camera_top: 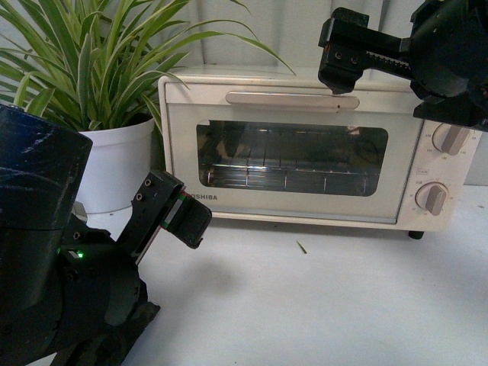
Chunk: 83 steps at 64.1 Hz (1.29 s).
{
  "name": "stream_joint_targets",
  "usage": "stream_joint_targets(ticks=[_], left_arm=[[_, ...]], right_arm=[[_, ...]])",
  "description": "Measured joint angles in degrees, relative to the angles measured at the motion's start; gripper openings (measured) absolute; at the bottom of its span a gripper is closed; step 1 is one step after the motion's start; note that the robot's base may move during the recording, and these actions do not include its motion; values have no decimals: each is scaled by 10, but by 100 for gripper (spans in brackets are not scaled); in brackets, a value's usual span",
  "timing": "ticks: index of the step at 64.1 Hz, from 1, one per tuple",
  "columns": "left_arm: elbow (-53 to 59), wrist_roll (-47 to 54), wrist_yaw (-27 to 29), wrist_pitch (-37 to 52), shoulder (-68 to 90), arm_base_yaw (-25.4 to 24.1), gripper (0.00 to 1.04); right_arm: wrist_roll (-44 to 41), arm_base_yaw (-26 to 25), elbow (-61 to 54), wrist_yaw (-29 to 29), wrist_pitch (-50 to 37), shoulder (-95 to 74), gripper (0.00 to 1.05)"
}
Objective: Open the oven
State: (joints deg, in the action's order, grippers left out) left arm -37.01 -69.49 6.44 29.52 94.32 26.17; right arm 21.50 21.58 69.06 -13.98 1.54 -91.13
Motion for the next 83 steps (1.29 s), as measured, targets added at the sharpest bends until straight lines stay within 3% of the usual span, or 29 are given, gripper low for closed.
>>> stream_joint_targets(ticks=[24,43,83], left_arm=[[2,0,-1,-2,-2,-2,98],[2,0,-1,-2,-3,-2,98],[3,0,-1,-2,-3,-2,98]], right_arm=[[2,-1,30,-24,20,-26,95],[-7,0,57,3,80,-33,95],[-35,9,-37,37,14,5,95]])
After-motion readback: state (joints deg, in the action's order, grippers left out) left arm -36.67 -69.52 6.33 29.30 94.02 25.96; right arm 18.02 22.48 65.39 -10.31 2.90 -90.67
